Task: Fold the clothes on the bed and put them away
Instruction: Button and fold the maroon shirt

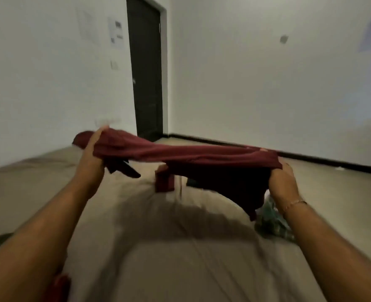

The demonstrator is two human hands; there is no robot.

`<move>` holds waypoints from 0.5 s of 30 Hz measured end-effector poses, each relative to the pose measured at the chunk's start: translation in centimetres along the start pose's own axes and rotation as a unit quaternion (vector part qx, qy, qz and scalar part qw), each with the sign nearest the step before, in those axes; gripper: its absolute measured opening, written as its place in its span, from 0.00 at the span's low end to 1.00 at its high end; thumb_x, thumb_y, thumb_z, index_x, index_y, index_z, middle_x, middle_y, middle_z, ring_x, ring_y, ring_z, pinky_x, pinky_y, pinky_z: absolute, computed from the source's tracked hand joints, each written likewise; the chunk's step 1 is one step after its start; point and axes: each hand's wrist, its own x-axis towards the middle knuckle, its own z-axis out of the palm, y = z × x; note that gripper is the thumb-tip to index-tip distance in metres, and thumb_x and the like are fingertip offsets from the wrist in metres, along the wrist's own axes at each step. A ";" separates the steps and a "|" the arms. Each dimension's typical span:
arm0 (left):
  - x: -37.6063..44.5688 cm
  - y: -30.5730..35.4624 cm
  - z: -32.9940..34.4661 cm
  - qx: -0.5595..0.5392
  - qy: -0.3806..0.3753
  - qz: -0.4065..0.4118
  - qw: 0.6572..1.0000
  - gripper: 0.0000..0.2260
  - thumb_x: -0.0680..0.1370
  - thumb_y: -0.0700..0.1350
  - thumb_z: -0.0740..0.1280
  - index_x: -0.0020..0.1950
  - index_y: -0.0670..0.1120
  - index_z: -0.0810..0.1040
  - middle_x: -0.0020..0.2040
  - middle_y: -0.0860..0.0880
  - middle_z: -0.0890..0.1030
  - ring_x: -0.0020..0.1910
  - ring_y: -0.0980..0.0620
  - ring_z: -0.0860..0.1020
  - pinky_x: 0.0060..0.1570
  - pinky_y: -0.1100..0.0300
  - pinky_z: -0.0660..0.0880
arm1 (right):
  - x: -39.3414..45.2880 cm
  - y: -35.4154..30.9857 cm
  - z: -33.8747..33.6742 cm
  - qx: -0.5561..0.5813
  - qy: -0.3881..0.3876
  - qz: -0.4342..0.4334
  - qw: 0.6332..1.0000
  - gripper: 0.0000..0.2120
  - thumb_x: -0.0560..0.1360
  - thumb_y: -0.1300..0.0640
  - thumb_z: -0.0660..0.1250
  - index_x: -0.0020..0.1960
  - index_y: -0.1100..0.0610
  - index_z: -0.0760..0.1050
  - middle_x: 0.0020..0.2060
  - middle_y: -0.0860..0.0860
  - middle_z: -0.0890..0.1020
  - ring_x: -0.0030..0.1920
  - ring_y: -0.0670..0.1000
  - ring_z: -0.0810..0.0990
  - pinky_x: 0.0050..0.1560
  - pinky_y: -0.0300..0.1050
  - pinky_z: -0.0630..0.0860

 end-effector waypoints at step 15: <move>-17.0 -16.7 -10.9 0.577 -0.296 -0.226 0.727 0.10 0.79 0.42 0.66 0.43 0.38 0.83 0.45 0.37 0.85 0.42 0.40 0.83 0.43 0.51 0.80 | -28.0 17.4 -16.2 -0.708 -0.267 0.095 0.647 0.32 0.82 0.48 0.55 0.84 0.48 0.52 0.79 0.50 0.65 0.79 0.54 0.60 0.78 0.61 0.58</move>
